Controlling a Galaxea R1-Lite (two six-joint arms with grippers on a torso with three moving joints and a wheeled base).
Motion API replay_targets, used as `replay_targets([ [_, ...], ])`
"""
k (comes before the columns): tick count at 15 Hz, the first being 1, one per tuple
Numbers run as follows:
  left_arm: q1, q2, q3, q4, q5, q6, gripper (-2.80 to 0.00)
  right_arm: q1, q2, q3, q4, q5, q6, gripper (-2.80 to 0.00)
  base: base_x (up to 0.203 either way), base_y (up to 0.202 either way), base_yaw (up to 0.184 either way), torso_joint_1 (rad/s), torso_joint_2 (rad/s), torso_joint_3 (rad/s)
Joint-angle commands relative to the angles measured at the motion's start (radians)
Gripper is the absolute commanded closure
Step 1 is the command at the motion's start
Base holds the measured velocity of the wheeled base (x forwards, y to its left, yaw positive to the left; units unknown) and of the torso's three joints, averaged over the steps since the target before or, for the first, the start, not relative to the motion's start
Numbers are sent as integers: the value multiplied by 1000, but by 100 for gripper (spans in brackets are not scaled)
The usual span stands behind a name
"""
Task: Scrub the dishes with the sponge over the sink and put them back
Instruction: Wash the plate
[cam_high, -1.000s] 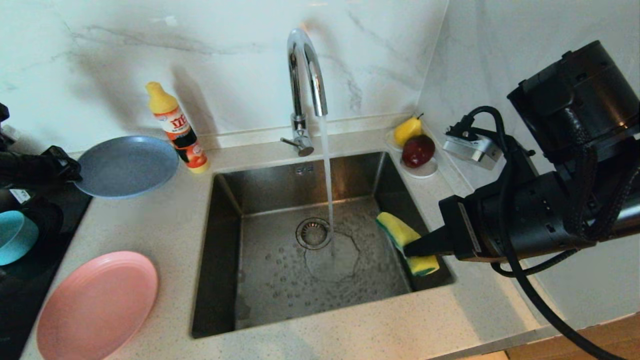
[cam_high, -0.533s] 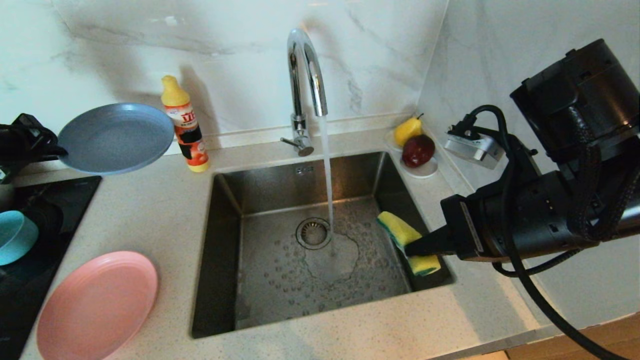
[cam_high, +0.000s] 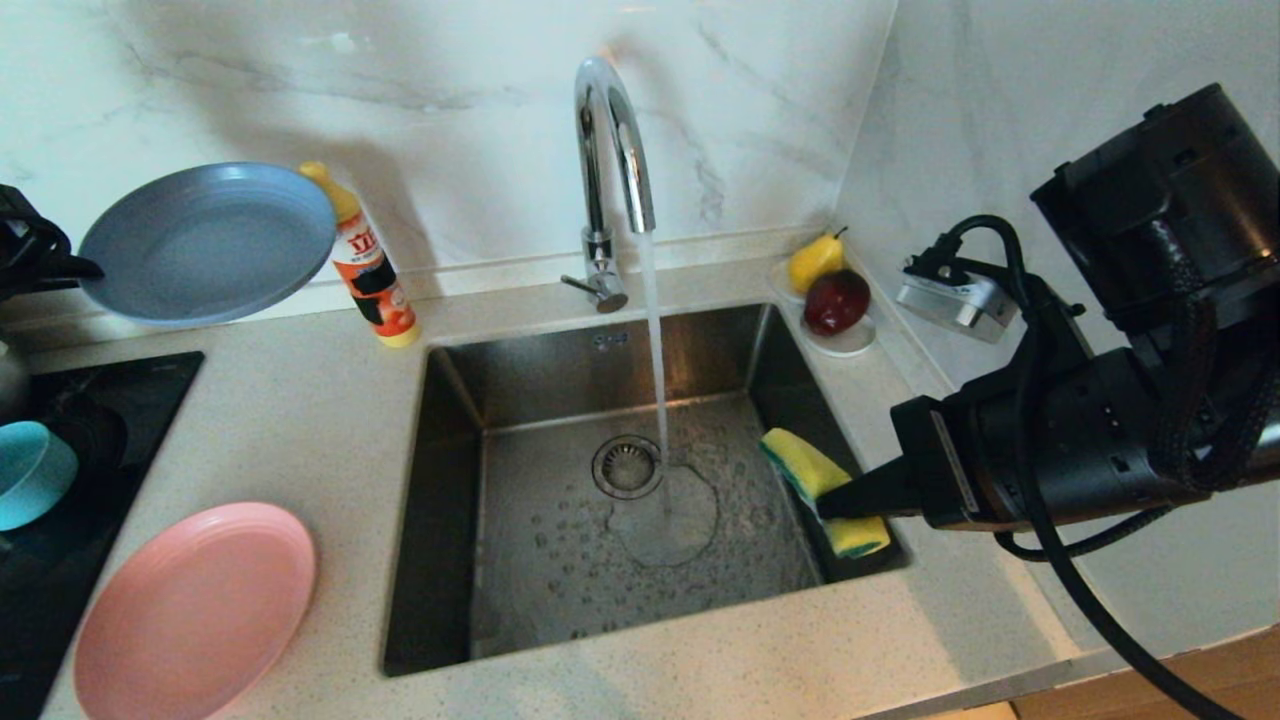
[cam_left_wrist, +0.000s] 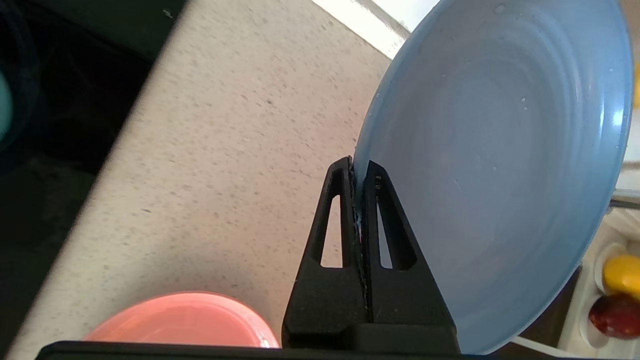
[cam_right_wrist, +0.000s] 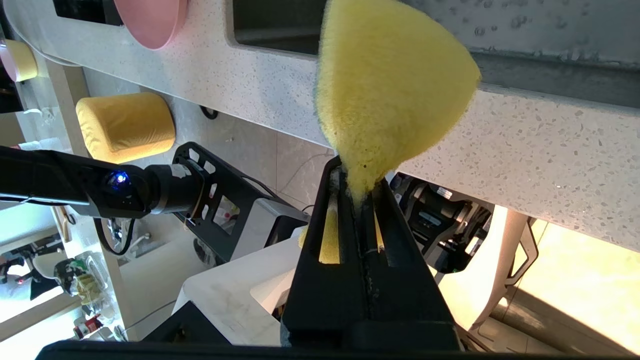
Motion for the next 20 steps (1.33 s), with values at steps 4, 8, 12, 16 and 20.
replay_targets([
  [4,8,-48,5,6,-4,-4,0,2,3,-2,2,1,1,0,0,0,0,0,0,0],
  [8,25,-144,70,15,-4,1,0,0,0,0,4,1,2,0,0,0,0,0,0,0],
  [12,23,-286,233,21,-9,25,0,0,-8,2,4,1,2,0,0,0,0,0,0,0],
  [16,-38,-431,440,22,-13,95,0,0,-5,0,3,0,1,0,0,0,0,0,0,0],
  [20,-208,-501,597,17,-5,211,0,0,-3,3,2,0,2,0,0,0,0,0,0,0],
])
